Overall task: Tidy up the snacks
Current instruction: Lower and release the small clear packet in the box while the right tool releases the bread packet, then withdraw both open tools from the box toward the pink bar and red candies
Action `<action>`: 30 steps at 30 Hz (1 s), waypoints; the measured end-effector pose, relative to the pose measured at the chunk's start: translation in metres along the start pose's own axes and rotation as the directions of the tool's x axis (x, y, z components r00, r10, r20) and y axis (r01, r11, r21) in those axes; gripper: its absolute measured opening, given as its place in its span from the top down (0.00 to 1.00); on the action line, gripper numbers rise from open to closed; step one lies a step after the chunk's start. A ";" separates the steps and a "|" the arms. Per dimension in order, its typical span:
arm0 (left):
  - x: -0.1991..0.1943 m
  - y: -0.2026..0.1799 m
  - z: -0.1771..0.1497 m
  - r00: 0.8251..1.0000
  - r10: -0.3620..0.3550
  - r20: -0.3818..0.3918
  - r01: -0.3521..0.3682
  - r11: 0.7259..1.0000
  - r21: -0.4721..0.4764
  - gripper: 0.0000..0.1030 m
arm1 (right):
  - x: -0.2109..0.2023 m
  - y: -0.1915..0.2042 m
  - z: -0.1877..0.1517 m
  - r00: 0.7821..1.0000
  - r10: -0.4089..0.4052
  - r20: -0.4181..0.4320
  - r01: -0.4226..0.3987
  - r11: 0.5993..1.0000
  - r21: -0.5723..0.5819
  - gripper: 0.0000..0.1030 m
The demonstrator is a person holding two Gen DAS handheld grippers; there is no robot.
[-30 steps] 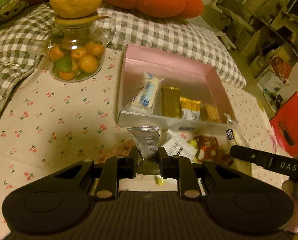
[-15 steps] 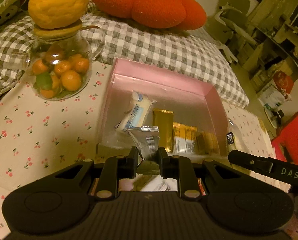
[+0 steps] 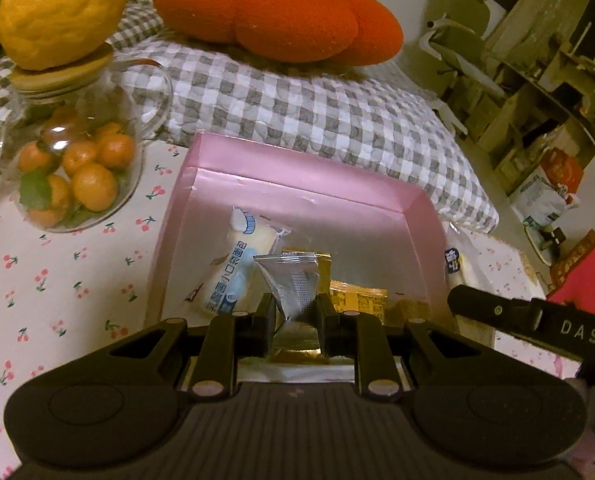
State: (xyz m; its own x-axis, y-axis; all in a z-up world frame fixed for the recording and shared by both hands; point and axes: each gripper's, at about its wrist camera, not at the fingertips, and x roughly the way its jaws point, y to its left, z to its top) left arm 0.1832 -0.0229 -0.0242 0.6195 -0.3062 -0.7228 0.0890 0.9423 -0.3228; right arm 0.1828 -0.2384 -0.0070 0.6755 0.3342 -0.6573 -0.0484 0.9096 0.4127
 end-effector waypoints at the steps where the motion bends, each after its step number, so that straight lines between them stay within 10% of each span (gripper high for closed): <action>1: 0.003 -0.001 0.000 1.000 0.005 0.000 -0.005 1.000 0.006 0.82 | 0.003 -0.001 0.001 1.000 0.001 0.002 -0.001 1.000 -0.003 0.74; 17: 0.024 0.000 -0.008 0.999 0.036 -0.024 -0.035 0.998 0.055 0.79 | 0.029 -0.003 0.002 1.000 -0.004 0.018 0.005 0.999 -0.039 0.72; 30: 0.018 -0.014 -0.011 0.999 0.035 -0.004 -0.034 0.992 0.121 0.39 | 0.020 -0.001 0.002 1.000 -0.011 0.017 0.011 0.999 -0.041 0.49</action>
State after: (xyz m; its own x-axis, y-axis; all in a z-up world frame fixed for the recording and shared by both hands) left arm 0.1841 -0.0431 -0.0391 0.6189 -0.2740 -0.7361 0.1618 0.9615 -0.2219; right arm 0.1980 -0.2328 -0.0198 0.6881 0.3202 -0.6511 -0.0707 0.9227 0.3791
